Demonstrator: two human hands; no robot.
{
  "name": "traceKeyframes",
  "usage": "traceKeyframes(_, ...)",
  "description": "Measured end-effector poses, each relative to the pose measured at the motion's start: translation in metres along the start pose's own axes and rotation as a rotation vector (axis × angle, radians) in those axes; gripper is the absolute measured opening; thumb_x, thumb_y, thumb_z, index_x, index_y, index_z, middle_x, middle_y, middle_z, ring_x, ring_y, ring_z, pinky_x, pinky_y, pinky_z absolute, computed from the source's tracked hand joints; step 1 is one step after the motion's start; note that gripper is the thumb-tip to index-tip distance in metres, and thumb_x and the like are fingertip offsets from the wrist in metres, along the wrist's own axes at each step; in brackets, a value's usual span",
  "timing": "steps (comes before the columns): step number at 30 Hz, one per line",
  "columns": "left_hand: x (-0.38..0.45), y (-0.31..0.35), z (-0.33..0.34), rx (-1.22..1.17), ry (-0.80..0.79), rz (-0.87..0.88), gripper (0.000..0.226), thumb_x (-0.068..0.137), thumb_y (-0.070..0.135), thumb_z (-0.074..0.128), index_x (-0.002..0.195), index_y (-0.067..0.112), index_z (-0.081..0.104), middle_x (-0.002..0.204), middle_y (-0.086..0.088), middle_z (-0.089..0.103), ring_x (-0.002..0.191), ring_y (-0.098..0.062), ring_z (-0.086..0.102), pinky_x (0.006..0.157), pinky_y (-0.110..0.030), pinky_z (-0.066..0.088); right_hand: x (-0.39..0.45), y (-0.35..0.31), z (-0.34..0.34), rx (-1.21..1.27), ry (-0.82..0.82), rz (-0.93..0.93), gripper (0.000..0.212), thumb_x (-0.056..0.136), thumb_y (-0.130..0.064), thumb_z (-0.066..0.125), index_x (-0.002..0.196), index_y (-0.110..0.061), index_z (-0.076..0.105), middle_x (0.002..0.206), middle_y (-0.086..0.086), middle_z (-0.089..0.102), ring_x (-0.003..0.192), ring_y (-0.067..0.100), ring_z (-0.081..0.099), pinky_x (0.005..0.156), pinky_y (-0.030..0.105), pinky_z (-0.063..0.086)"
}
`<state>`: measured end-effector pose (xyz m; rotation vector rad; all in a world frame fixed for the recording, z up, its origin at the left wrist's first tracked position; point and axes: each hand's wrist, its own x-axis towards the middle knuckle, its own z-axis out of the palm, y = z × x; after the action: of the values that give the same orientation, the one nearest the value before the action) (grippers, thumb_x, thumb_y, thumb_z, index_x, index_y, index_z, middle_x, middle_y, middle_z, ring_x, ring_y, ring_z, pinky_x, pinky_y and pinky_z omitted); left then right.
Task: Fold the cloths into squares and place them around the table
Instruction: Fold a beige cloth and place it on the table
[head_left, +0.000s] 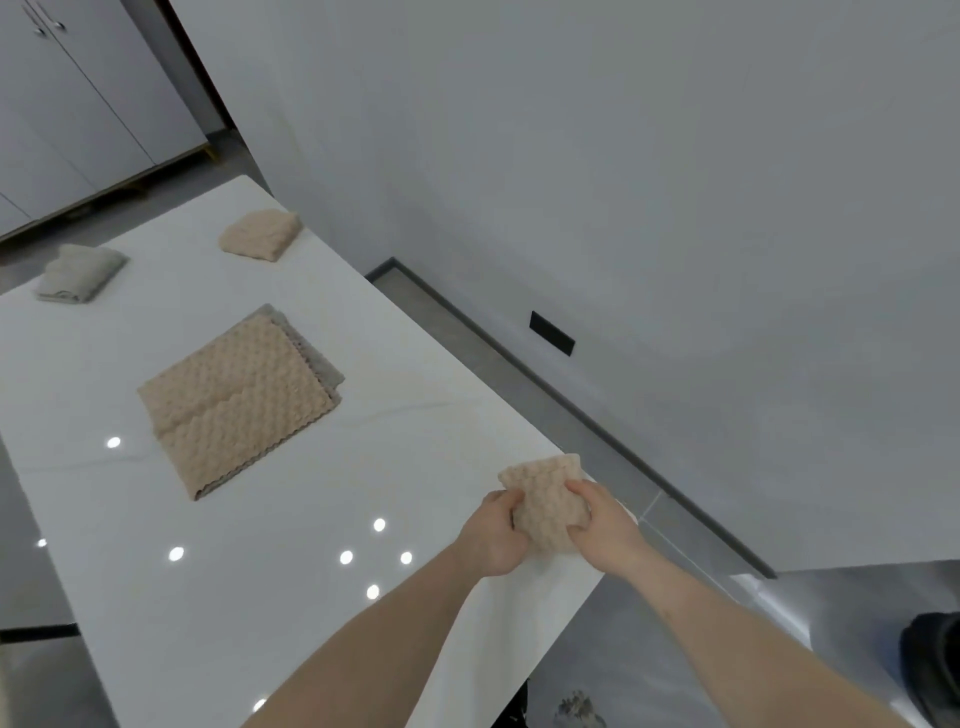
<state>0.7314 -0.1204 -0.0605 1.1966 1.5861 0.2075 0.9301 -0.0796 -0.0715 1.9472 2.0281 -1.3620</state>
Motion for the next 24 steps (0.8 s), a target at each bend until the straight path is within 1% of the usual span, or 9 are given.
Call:
traceKeyframes(1,0.002,0.001,0.003,0.011,0.005,-0.004,0.063,0.074,0.041,0.052,0.136,0.033,0.055,0.132,0.002,0.049,0.116,-0.023,0.060,0.105,-0.038,0.050,0.001,0.002,0.000,-0.003,-0.011,0.002,0.067,0.090,-0.013,0.061,0.152,-0.026,0.039,0.158,-0.008,0.034,0.142,0.012,0.039,0.110,0.019,0.029)
traceKeyframes(3,-0.005,0.008,0.002,0.018,0.043,-0.030,0.063,0.082,0.028,0.058,0.144,0.026,0.050,0.131,0.002,0.043,0.120,-0.020,0.054,0.106,-0.028,0.045,0.002,0.003,0.001,0.014,-0.029,-0.009,0.067,0.090,-0.012,0.060,0.153,-0.026,0.039,0.158,-0.008,0.033,0.143,0.012,0.038,0.113,0.021,0.030)
traceKeyframes(5,-0.006,0.002,0.000,-0.030,0.144,-0.043,0.052,0.088,0.022,0.060,0.139,0.027,0.054,0.127,0.007,0.044,0.109,-0.012,0.054,0.100,-0.025,0.046,0.003,0.000,0.005,0.042,-0.041,-0.038,0.067,0.090,-0.011,0.059,0.152,-0.026,0.039,0.158,-0.008,0.032,0.143,0.012,0.037,0.116,0.024,0.032)
traceKeyframes(9,-0.014,-0.026,-0.009,-0.081,0.307,-0.115,0.042,0.090,0.029,0.060,0.132,0.028,0.057,0.128,0.012,0.050,0.091,0.003,0.057,0.084,-0.023,0.051,0.005,-0.014,0.022,0.089,-0.105,-0.093,0.067,0.089,-0.012,0.060,0.152,-0.026,0.040,0.156,-0.012,0.030,0.141,0.012,0.040,0.113,0.024,0.036)
traceKeyframes(13,-0.023,-0.047,-0.023,-0.039,0.304,-0.127,0.046,0.088,0.028,0.059,0.134,0.030,0.057,0.129,0.014,0.048,0.095,-0.001,0.061,0.083,-0.032,0.060,0.013,-0.033,0.034,0.074,-0.187,-0.130,0.069,0.090,-0.014,0.058,0.154,-0.022,0.035,0.156,-0.013,0.027,0.130,0.017,0.052,0.107,0.028,0.045)
traceKeyframes(17,-0.020,-0.051,-0.029,-0.037,0.313,-0.117,0.048,0.090,0.027,0.056,0.139,0.028,0.054,0.133,0.014,0.046,0.101,-0.007,0.064,0.087,-0.031,0.058,0.021,-0.040,0.040,0.066,-0.195,-0.128,0.070,0.089,-0.014,0.060,0.154,-0.020,0.036,0.157,-0.007,0.028,0.131,0.019,0.051,0.110,0.034,0.044)
traceKeyframes(20,-0.015,-0.050,-0.031,-0.040,0.338,-0.091,0.049,0.092,0.023,0.055,0.141,0.026,0.054,0.138,0.011,0.048,0.107,-0.011,0.062,0.094,-0.028,0.053,0.024,-0.036,0.048,0.070,-0.194,-0.060,0.065,0.090,-0.014,0.060,0.150,-0.024,0.040,0.146,-0.004,0.038,0.122,0.017,0.056,0.098,0.025,0.048)
traceKeyframes(23,-0.012,-0.052,-0.035,-0.037,0.307,-0.086,0.055,0.089,0.021,0.056,0.143,0.025,0.051,0.140,0.009,0.045,0.110,-0.009,0.056,0.096,-0.022,0.046,0.025,-0.037,0.055,0.165,-0.205,0.035,0.050,0.085,-0.012,0.063,0.132,-0.027,0.058,0.118,-0.002,0.058,0.093,0.010,0.061,0.074,0.016,0.050)
traceKeyframes(24,-0.012,-0.053,-0.037,-0.045,0.288,-0.091,0.060,0.086,0.023,0.056,0.145,0.024,0.049,0.142,0.008,0.044,0.113,-0.010,0.055,0.097,-0.023,0.045,0.026,-0.038,0.057,0.192,-0.219,0.056,0.046,0.084,-0.010,0.064,0.127,-0.027,0.061,0.114,-0.001,0.059,0.090,0.009,0.060,0.073,0.016,0.051)
